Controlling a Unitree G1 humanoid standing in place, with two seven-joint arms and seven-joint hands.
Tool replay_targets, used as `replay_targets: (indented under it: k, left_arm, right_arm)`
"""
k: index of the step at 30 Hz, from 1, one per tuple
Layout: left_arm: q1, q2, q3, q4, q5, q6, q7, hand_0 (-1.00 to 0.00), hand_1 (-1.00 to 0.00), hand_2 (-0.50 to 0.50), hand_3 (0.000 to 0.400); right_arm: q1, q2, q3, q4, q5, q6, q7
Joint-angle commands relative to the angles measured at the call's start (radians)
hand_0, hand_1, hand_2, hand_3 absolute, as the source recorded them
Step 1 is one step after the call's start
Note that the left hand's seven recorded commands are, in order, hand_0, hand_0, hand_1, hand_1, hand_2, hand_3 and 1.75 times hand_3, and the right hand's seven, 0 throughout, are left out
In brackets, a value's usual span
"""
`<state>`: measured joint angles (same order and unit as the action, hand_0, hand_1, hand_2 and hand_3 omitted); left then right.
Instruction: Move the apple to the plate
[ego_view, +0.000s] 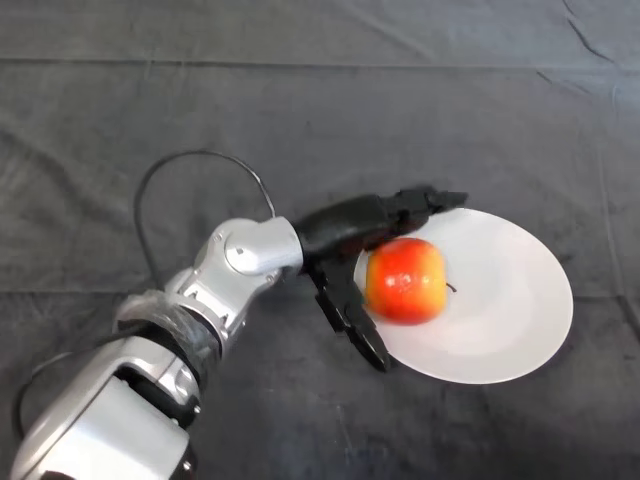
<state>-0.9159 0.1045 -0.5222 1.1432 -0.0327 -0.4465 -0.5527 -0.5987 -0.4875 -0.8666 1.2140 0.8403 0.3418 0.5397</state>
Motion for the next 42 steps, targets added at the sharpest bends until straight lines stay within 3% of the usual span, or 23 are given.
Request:
replay_targets:
  k: [1,14,42]
  left_arm:
    - [-0.084,0.043,0.009,-0.002,0.003,0.003,0.009,0.0,0.0,0.0,0.0]
    - [-0.05,0.175,0.164,0.006,-0.075,-0.038,0.039,0.0,0.0,0.0,0.0]
    - [0.196,0.439,0.544,0.043,-0.284,-0.08,0.067,0.0,0.0,0.0,0.0]
  right_arm:
    - [-0.002,-0.017,-0.0153,0.001,0.0004,-0.002,-0.0026]
    - [-0.002,-0.017,-0.0153,0.001,0.0002,-0.002,-0.0025]
    - [-0.001,-0.017,-0.0151,0.0,-0.0001,-0.002,-0.0031]
